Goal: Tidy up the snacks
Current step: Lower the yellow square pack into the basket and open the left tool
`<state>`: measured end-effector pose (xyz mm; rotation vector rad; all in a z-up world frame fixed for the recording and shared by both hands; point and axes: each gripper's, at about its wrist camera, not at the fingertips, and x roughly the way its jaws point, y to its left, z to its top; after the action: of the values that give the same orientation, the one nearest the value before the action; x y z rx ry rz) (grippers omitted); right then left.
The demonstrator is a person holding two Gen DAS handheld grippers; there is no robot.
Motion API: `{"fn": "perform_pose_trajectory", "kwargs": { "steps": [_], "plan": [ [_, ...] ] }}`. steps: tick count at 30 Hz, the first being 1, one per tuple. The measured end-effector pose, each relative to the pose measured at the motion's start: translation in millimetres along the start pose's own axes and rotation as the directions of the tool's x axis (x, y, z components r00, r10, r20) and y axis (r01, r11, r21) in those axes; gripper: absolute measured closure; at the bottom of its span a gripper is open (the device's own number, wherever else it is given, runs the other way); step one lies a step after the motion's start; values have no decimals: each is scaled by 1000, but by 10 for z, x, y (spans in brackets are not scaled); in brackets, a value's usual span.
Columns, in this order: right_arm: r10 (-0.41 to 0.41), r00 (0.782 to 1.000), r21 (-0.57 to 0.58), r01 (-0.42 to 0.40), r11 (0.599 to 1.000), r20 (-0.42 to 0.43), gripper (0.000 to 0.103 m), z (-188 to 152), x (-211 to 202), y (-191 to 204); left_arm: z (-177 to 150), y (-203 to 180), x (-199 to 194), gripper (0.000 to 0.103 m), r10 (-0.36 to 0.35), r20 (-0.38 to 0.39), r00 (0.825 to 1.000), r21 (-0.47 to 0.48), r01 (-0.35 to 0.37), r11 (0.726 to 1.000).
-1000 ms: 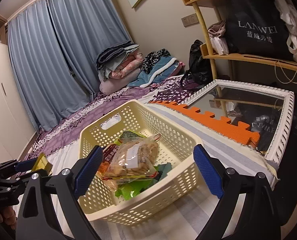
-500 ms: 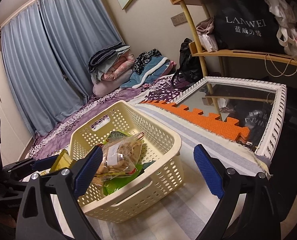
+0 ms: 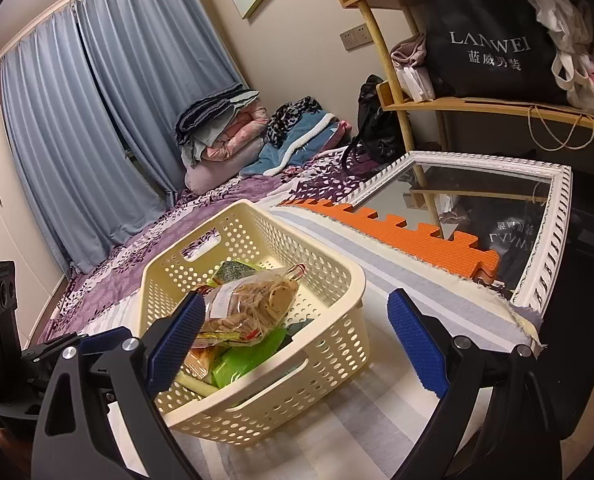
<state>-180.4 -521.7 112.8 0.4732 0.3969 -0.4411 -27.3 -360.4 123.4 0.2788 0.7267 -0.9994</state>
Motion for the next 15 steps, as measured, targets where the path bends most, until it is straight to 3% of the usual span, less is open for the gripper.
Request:
{"fn": "perform_pose_trajectory", "kwargs": {
  "steps": [3,9,15],
  "plan": [
    [6,1000,-11,-6,1000,1,11,12,-15,56,-7,29,-46,20,6,5,1000,-1,-6,1000],
    [14,1000,-45,-14,999,-2,8,21,-40,187,-33,56,-173,4,59,16,998,9,-59,998],
    [-8,1000,-97,7,995,-10,5,20,-59,365,-84,210,-278,3,125,-3,992,-37,-125,991]
  ]
}}
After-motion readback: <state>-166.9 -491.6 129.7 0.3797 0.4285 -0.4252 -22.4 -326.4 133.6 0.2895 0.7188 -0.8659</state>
